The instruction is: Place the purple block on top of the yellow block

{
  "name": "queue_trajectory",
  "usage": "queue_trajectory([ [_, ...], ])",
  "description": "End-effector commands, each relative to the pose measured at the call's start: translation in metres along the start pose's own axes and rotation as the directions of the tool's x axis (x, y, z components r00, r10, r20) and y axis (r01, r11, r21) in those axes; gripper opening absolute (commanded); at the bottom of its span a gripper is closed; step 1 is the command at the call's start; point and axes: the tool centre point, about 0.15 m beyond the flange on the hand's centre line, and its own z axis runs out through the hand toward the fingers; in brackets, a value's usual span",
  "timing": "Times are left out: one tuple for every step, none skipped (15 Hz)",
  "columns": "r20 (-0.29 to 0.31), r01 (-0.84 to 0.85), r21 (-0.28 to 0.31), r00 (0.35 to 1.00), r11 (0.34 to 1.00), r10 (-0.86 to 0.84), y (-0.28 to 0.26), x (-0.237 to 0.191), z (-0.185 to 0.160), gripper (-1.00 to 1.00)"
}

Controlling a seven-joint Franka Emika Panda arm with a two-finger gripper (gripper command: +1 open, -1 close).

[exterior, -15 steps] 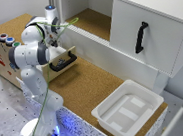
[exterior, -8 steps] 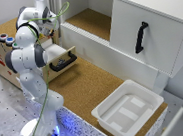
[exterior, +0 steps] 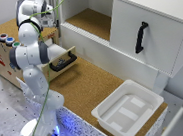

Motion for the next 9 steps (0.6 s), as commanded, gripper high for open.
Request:
queue_trajectory([
  [0.202,0.162,-0.036,0.968,0.986,-0.152,-0.015,0.028,0.010,-1.00],
  [0.202,0.181,-0.038,0.964,0.983,-0.170,-0.016,0.029,0.010,-1.00],
  [0.204,0.203,-0.052,0.961,0.978,-0.189,-0.018,0.029,0.011,-1.00],
  [0.209,0.230,-0.048,0.954,0.972,-0.215,-0.021,0.028,0.011,-1.00],
  [0.212,0.241,-0.047,0.951,0.969,-0.226,-0.021,0.029,0.013,-1.00],
  [0.217,0.264,-0.058,0.945,0.963,-0.246,-0.021,0.030,0.017,-1.00],
  [0.225,0.273,-0.064,0.941,0.960,-0.252,-0.018,0.032,0.023,-1.00],
  [0.235,0.270,-0.059,0.939,0.961,-0.250,-0.014,0.035,0.029,-1.00],
  [0.240,0.277,-0.048,0.936,0.960,-0.258,-0.012,0.037,0.033,-1.00],
])
